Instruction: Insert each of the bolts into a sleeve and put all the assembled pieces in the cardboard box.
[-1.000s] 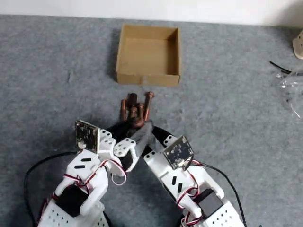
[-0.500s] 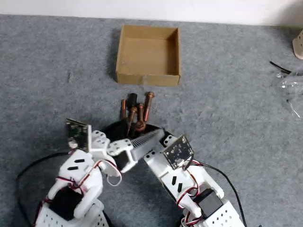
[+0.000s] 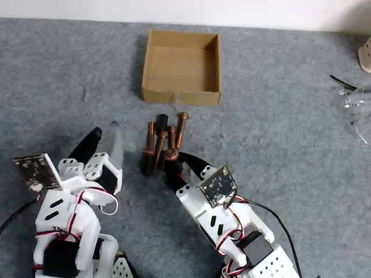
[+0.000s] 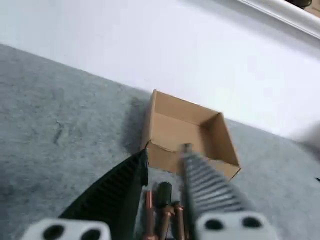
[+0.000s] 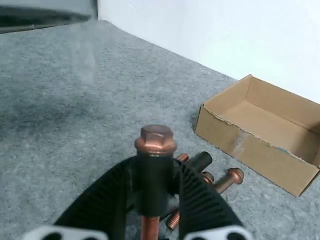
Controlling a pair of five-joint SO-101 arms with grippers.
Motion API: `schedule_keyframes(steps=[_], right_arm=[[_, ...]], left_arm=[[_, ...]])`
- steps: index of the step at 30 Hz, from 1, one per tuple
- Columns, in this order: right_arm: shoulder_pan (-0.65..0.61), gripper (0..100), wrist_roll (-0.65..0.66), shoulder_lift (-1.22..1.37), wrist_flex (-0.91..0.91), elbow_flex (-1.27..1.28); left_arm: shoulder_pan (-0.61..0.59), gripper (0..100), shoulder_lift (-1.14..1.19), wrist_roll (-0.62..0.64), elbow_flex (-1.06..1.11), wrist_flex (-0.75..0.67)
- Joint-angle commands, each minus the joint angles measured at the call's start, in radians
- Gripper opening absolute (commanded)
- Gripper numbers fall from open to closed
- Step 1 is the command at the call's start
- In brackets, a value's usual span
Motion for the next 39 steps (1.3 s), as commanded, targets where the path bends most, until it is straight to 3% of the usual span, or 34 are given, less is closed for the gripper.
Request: schedule_keyframes(steps=[1,3,6,13,17,26,35,39], right_arm=[[0.013,0.4,0.009,-0.012,-0.038,-0.028],[0.012,0.4,0.009,-0.012,-0.038,-0.027],[0.010,0.4,0.009,-0.010,-0.038,-0.025],[0.016,0.4,0.009,0.010,-0.031,-0.024],[0.076,0.4,0.014,0.176,-0.033,-0.058],[0.196,0.4,0.009,0.802,-0.067,-0.430],[0.282,0.4,0.009,1.191,-0.074,-0.886],[0.378,0.4,0.009,1.371,-0.074,-1.112]], left_arm=[[0.021,1,-0.001,-0.184,0.007,-0.003],[0.024,0,-0.001,-0.328,0.030,0.005],[0.012,0,-0.001,-0.430,0.096,-0.002],[-0.027,1,-0.001,-0.456,0.285,-0.204],[-0.027,1,-0.001,-0.457,0.323,-0.236],[-0.028,1,-0.001,-0.502,0.390,-0.331],[-0.024,1,-0.001,-0.505,0.403,-0.334],[-0.022,1,-0.001,-0.505,0.403,-0.334]])
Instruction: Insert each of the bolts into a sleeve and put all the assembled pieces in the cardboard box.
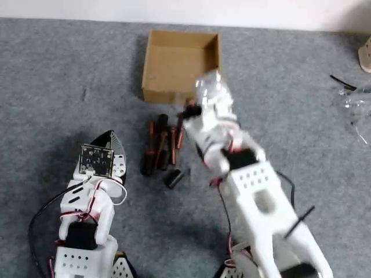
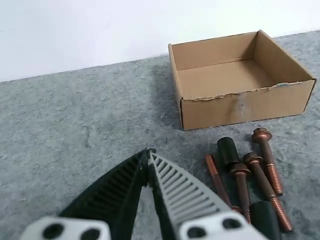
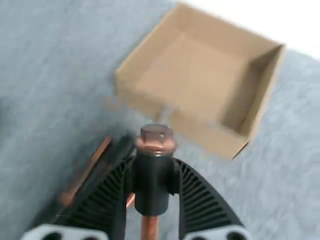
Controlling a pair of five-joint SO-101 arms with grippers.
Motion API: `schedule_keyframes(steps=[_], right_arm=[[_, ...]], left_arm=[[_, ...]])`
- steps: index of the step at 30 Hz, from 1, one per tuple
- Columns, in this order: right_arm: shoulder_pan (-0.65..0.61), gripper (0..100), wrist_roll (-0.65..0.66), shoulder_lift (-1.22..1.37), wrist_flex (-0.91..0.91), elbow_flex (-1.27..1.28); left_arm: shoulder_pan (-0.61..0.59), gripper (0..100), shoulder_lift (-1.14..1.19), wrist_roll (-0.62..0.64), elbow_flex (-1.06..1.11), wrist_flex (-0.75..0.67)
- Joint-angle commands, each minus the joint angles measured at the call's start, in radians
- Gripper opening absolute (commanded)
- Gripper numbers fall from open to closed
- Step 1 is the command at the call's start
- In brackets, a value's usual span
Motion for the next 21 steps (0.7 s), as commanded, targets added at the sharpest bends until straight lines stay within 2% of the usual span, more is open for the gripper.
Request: schedule_keyframes(steps=[1,7,21], right_arm=[[0.094,0.4,0.008,0.131,-0.039,-0.277],[0.150,0.4,0.008,0.446,-0.039,-0.638],[0.153,0.4,0.012,1.150,-0.039,-1.297]], left_arm=[[-0.005,1,-0.004,-0.006,-0.005,-0.021],[-0.005,1,-0.004,-0.006,-0.002,-0.023],[-0.005,1,-0.004,-0.032,0.016,-0.052]])
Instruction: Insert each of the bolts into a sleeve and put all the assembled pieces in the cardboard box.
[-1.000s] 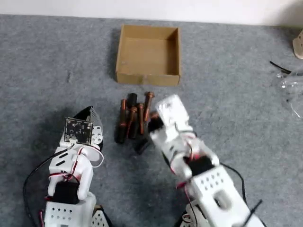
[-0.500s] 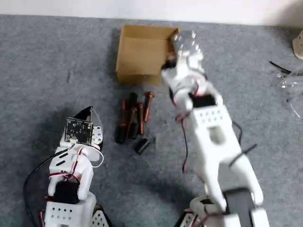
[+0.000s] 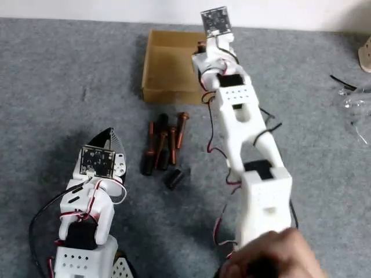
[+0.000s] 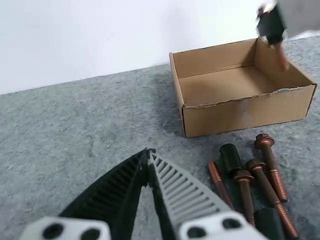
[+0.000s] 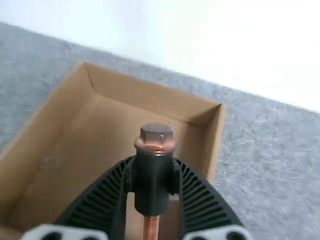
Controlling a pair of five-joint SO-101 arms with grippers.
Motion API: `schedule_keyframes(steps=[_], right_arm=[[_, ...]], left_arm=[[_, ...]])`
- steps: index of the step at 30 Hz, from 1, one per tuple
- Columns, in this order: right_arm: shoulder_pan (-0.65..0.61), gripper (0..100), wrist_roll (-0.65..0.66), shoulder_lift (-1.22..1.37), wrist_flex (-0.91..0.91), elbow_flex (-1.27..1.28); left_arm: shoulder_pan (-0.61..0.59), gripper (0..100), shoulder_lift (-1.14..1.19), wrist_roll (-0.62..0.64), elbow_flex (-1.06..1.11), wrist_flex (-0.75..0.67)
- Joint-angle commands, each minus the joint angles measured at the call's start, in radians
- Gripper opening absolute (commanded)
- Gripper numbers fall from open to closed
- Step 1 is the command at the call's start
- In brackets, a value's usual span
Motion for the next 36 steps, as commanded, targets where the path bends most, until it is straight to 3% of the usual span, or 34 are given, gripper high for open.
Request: schedule_keyframes(steps=[1,11,18,25,30,36], right_arm=[[0.015,0.4,0.012,0.079,-0.038,-0.194],[0.016,1.7,0.014,0.291,-0.036,-0.360],[0.015,17.2,0.011,0.295,0.111,-0.366],[0.015,17.8,0.009,0.289,0.160,-0.367],[0.025,17.8,0.008,0.237,0.182,-0.367],[0.047,17.8,0.008,0.039,0.395,-0.367]], left_arm=[[-0.005,1,-0.004,-0.005,0.010,-0.018],[-0.005,1,-0.004,-0.006,0.010,-0.018],[-0.005,1,-0.004,-0.006,0.013,-0.037],[-0.005,1,-0.004,-0.006,0.013,-0.037],[-0.005,1,-0.004,-0.008,0.022,-0.040],[-0.005,1,-0.004,-0.008,0.024,-0.040]])
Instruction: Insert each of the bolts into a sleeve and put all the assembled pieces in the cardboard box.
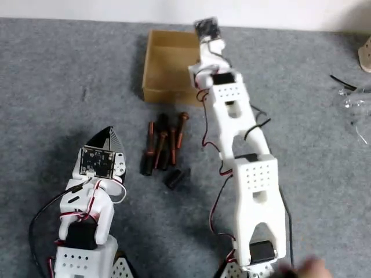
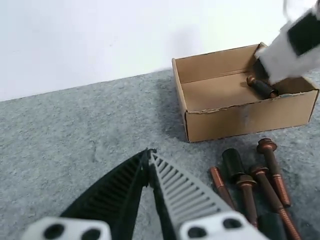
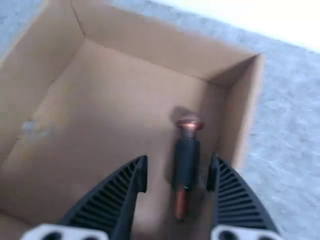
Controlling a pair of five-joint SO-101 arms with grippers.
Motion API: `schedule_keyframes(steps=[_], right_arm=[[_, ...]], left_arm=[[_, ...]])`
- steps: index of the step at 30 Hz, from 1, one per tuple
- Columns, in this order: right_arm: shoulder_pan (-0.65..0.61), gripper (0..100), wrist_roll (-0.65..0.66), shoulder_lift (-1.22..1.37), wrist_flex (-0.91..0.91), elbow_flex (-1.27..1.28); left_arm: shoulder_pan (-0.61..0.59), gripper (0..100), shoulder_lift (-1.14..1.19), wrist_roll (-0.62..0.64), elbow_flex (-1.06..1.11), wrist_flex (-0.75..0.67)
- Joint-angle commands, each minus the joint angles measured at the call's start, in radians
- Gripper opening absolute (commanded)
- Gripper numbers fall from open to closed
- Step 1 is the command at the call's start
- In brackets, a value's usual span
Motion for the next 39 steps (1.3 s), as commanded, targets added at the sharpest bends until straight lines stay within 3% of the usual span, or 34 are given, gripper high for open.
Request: schedule_keyframes(steps=[1,6,13,16,22,32,39], right_arm=[[0.033,17.8,0.006,-0.216,0.174,-0.051],[0.004,17.8,0.006,-0.387,0.435,-0.047],[-0.087,17.8,0.006,-0.545,0.656,-0.047],[-0.117,17.8,-0.009,-0.616,0.716,-0.044],[-0.127,17.8,-0.166,-0.756,0.794,-0.039],[-0.191,17.8,-0.253,-0.788,1.026,-0.047],[-0.209,17.8,-0.269,-0.823,1.038,-0.039]], left_arm=[[-0.005,1,-0.004,-0.008,0.021,-0.020],[-0.005,1,-0.004,-0.008,0.021,-0.020],[-0.005,1,-0.004,-0.008,0.022,-0.020],[-0.005,1,-0.004,-0.008,0.022,-0.020],[-0.005,1,-0.004,-0.008,0.022,-0.020],[-0.005,1,-0.004,-0.008,0.022,-0.020],[-0.005,1,-0.004,-0.008,0.022,-0.020]])
